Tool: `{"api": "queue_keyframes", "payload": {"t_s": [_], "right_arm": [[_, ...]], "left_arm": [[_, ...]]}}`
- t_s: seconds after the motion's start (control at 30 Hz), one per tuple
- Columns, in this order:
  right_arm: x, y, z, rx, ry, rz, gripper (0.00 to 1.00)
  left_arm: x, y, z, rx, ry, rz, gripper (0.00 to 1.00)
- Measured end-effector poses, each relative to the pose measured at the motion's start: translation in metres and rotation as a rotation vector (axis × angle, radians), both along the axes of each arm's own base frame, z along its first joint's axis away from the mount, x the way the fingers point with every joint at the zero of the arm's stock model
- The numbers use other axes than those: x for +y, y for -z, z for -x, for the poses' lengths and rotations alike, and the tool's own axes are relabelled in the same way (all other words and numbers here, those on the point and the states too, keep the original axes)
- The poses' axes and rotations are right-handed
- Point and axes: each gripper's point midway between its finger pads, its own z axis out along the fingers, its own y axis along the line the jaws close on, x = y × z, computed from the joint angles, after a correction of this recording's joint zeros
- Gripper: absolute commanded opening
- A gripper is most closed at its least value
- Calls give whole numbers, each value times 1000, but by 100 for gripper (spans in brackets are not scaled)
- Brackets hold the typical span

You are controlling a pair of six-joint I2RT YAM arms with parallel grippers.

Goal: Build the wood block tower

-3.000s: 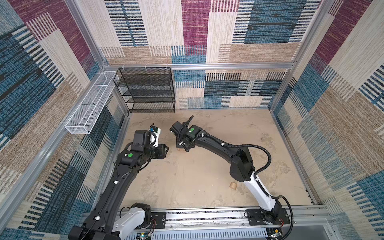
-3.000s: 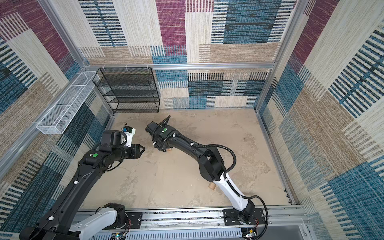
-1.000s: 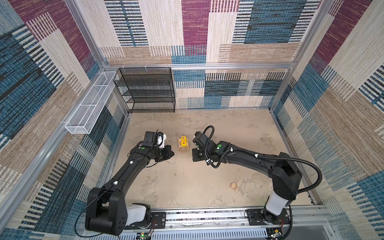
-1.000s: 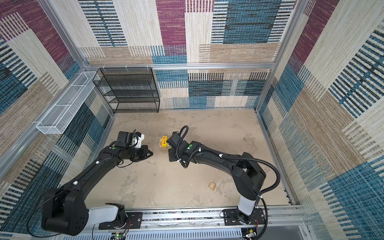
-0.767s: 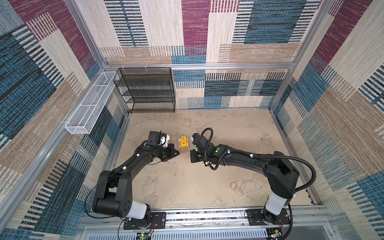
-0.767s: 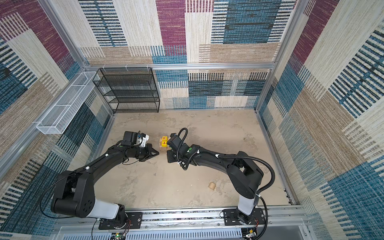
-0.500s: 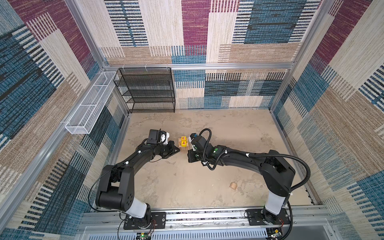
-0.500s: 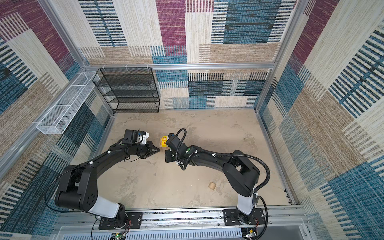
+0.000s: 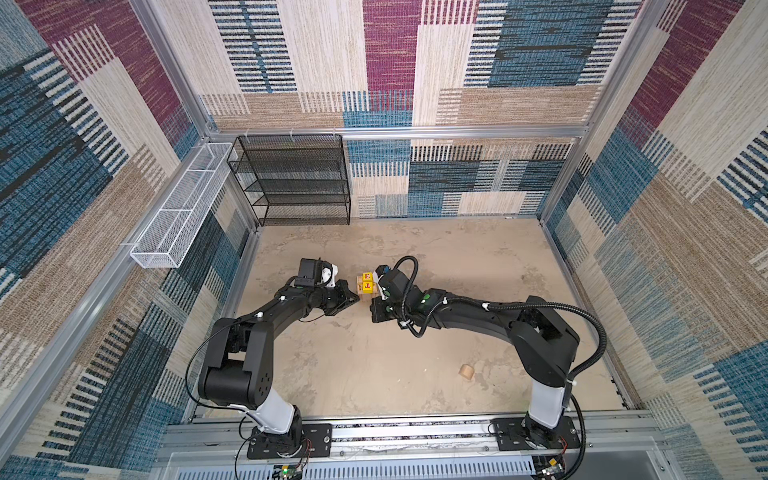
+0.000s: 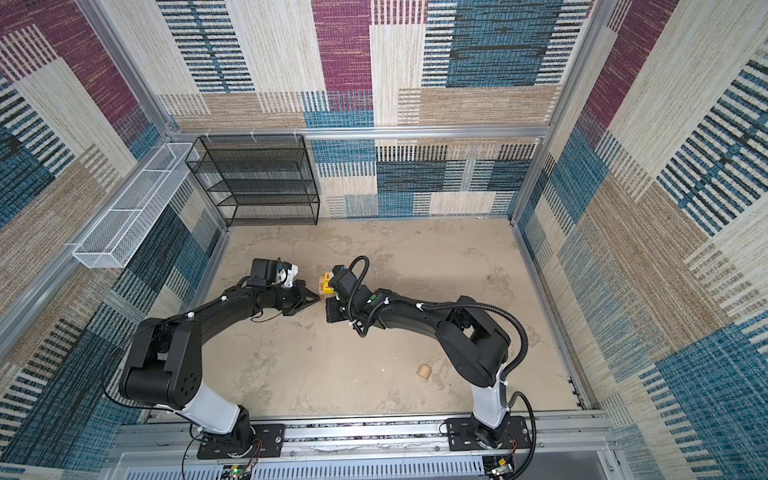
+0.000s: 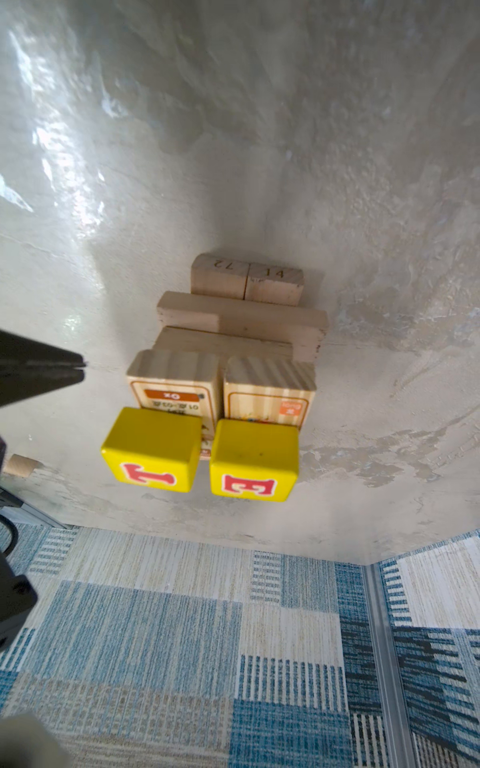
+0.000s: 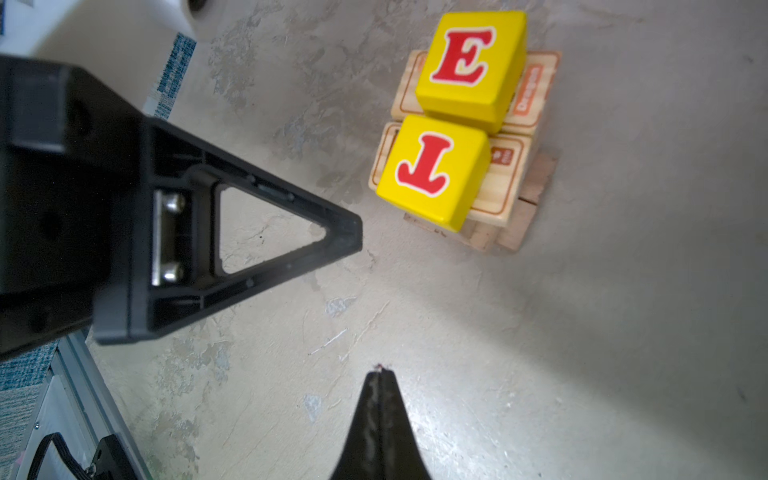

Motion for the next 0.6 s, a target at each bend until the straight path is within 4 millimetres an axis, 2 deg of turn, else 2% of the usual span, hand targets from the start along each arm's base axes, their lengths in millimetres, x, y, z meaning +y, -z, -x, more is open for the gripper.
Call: {"api": "queue_keyframes", "payload": {"t_s": [0.3,0.6], "right_arm": [[1,2,-1,4,-1,5,2],[1,4,1,14,-11,17,3]], "left_arm": [[-1,-8,-9,-21,-4,4,0],[0,-7,-11,-20,-6,3,0]]}}
